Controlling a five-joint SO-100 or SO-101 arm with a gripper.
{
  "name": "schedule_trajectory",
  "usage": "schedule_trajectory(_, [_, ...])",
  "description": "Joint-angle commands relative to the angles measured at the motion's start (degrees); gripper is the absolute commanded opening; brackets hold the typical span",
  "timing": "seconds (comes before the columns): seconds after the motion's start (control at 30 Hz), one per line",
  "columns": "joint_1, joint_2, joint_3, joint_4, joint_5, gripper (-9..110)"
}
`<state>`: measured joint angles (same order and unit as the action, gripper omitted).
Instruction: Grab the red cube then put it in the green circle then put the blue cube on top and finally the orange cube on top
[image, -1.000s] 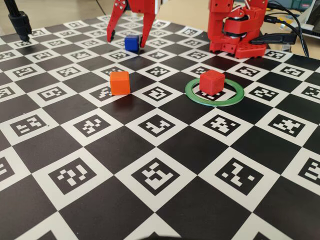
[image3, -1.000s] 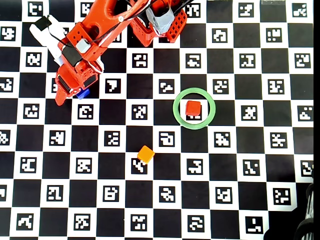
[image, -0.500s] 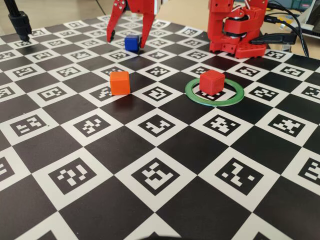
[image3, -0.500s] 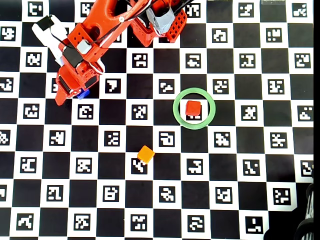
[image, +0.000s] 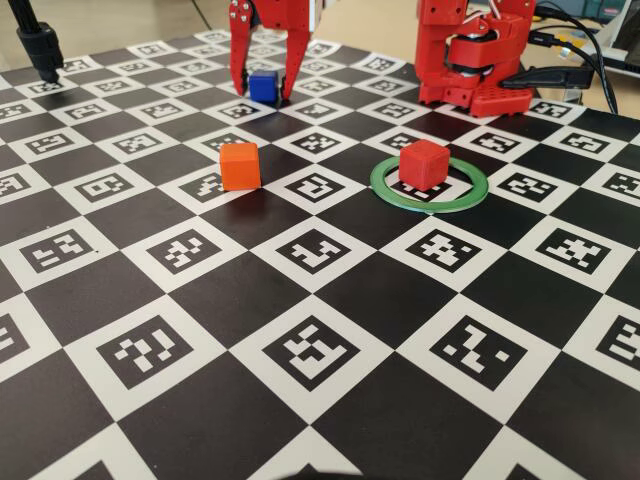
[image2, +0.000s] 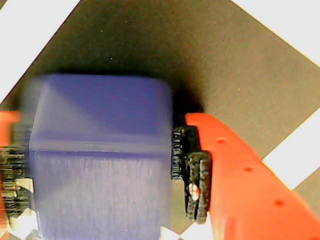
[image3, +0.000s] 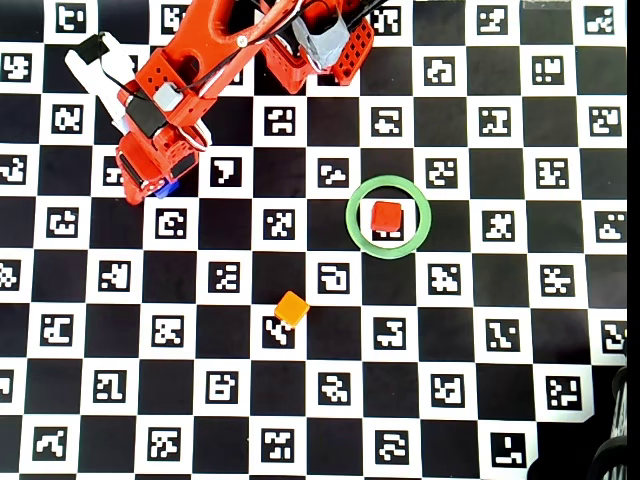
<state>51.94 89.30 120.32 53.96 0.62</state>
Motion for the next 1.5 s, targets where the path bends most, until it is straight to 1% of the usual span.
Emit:
schedule_trajectory(0.0, [-0.4,1.7,-2.5,0.0,0.4,9])
schedule_trajectory(0.17, [-0.2,2.6,-2.3,-0.2,0.4,8])
schedule_trajectory(0.27, [0.0,3.9,-3.4,1.8,0.5,8])
schedule_trajectory(0.67, [2.3,6.1,-17.1,18.4,-1.6,8])
schedule_trajectory(0.9, [1.2,8.3,-25.2,27.9,-1.2,8])
schedule_trajectory(1.17, [-3.3,8.5,-33.7,36.4,-3.6,8])
schedule_trajectory(1.47, [-15.1,9.6,-39.5,41.7,-4.8,8])
